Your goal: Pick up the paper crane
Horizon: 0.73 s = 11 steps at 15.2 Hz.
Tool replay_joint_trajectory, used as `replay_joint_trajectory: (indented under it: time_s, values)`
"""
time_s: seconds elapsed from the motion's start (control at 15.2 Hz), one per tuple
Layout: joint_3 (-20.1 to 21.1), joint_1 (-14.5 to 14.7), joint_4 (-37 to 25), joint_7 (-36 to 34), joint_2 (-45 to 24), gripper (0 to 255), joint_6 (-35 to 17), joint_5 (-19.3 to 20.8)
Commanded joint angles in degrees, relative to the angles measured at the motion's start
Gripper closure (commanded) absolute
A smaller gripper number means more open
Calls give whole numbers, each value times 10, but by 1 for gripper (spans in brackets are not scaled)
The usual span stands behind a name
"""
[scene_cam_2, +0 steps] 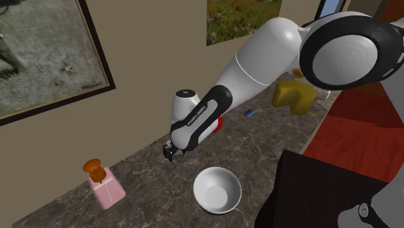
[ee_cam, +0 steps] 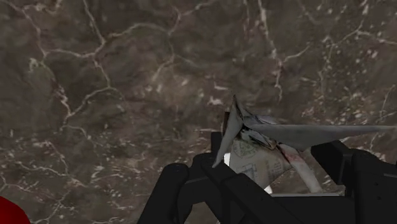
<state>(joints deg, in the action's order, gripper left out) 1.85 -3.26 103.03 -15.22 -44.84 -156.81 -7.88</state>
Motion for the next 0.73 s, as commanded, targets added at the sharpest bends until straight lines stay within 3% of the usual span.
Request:
replay_joint_trajectory:
  time_s: [0.0,0.66]
  values:
    - [-1,1,5,-2,14,255,9,1]
    - [-4,3,22,-7,67,255,45,3]
